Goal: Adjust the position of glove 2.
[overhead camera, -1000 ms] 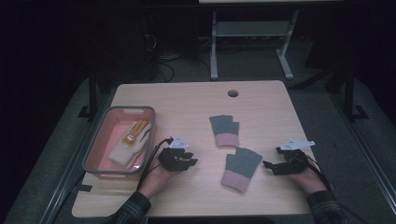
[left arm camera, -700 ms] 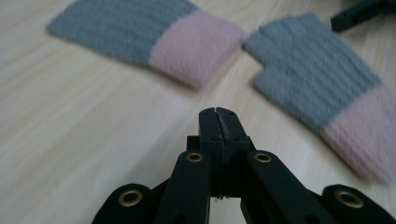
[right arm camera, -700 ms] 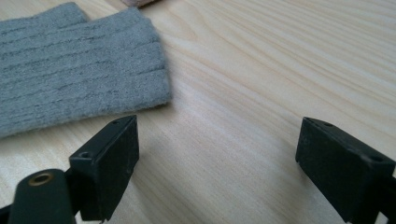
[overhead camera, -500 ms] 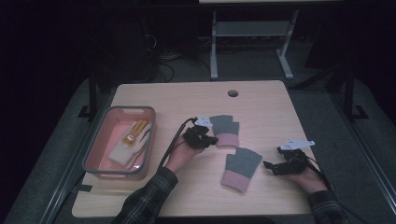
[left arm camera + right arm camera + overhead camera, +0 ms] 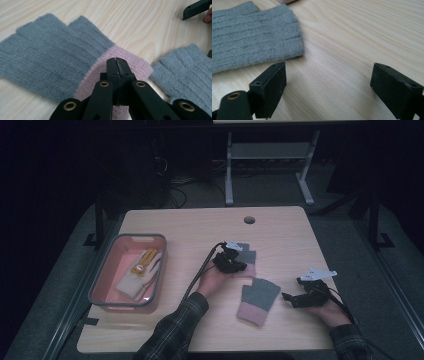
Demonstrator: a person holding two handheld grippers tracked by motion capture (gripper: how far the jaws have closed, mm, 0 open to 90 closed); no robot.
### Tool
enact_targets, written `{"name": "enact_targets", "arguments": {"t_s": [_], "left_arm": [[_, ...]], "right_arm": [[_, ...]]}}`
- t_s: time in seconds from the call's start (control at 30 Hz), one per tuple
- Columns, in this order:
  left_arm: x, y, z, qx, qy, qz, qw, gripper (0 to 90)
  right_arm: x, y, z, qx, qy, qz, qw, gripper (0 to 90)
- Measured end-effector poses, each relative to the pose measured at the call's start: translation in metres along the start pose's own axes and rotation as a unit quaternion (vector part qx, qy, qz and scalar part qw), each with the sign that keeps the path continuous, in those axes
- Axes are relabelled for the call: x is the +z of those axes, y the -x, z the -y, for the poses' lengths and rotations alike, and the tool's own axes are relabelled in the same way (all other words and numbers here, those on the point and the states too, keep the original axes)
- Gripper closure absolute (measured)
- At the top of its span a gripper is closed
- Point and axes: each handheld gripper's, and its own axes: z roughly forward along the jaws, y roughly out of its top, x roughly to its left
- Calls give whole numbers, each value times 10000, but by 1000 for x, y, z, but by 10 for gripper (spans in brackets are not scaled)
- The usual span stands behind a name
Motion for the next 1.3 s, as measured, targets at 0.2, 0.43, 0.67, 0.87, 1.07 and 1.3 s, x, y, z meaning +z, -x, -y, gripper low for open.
{"name": "enact_targets", "arguments": {"t_s": [0.2, 0.43, 0.67, 0.87, 1.07, 1.3], "left_arm": [[-13, -2, 5, 108, -223, 14, 9997, 896], [-29, 1, 19, 156, -394, 103, 9990, 897], [-47, 6, 32, 262, -634, 154, 9975, 897], [-63, 14, 48, 263, -678, 222, 9971, 897], [-82, 20, 64, 356, -812, 256, 9957, 896], [-103, 33, 83, 365, -922, 299, 9946, 896]], "right_arm": [[0, 0, 0, 1, -2, 1, 10000, 131], [0, 0, 0, 0, -2, 3, 10000, 131], [0, 0, 0, -2, -5, 3, 10000, 131], [0, 0, 0, -3, -6, 4, 10000, 131], [0, 0, 0, -2, -3, 4, 10000, 131], [0, 0, 0, 5, 4, 6, 10000, 131]]}}
